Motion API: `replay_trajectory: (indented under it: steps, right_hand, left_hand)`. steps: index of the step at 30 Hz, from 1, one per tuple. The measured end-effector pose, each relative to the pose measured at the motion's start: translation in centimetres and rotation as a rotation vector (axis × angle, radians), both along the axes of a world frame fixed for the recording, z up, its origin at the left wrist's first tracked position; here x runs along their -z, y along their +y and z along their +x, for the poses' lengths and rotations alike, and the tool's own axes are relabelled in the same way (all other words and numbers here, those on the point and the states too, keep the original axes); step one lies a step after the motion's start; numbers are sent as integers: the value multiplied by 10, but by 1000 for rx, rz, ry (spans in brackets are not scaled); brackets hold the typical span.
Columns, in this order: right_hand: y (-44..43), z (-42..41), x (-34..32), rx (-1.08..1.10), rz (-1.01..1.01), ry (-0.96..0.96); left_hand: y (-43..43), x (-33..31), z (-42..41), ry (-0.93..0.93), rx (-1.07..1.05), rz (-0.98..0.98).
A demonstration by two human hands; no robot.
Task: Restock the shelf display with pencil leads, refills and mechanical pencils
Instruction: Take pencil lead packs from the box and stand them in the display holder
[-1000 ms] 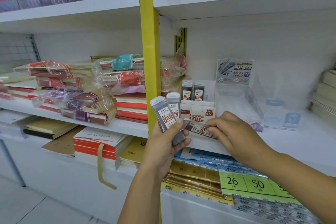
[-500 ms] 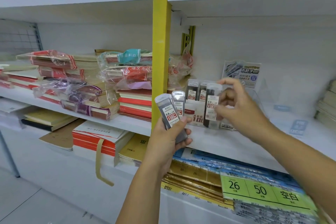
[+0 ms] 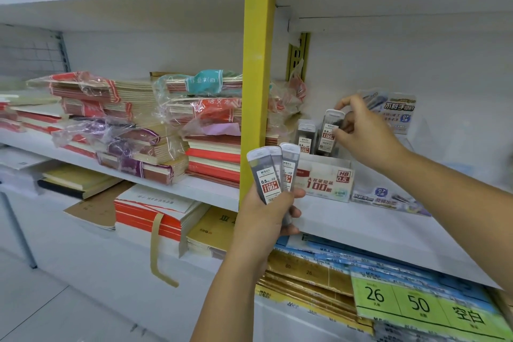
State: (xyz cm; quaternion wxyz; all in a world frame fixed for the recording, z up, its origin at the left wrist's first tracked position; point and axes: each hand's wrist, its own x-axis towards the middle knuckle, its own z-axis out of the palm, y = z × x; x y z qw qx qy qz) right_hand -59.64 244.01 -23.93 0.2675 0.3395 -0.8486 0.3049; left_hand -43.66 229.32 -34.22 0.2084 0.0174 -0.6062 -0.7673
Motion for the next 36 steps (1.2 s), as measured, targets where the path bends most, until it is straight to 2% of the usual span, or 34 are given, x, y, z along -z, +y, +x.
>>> replay_trajectory:
  steps: [3, 8, 13, 17, 20, 23, 26, 29, 32, 34, 36]
  right_hand:
    - [-2, -4, 1, 20, 48, 22]
    - [-5, -12, 3, 191, 243, 319]
    - [-7, -18, 0, 308, 185, 297]
    - [-5, -12, 0, 340, 258, 284]
    - [1, 15, 3, 204, 118, 257]
    - [9, 60, 13, -124, -78, -26]
    - [10, 91, 23, -322, -131, -217]
    - [9, 95, 25, -365, -151, -309]
    - [13, 92, 21, -352, -264, -379]
    - [20, 86, 13, -309, -351, -321]
    - [24, 77, 3, -235, -361, -184]
  left_hand:
    - [-1, 1, -1, -17, -40, -41]
    - [-1, 1, -1, 10, -102, -69]
    - [1, -3, 1, -5, -52, -73]
    - [3, -8, 6, -26, -20, -39]
    - [4, -11, 10, -33, 3, -23]
    - [6, -12, 13, -31, 24, -34]
    - [9, -12, 15, -19, 59, -49]
    - [12, -11, 16, -24, 90, -47]
    - [11, -7, 15, -27, 90, -16]
    - [7, -5, 14, -32, 69, -1]
    - [2, -3, 13, -35, 41, -16]
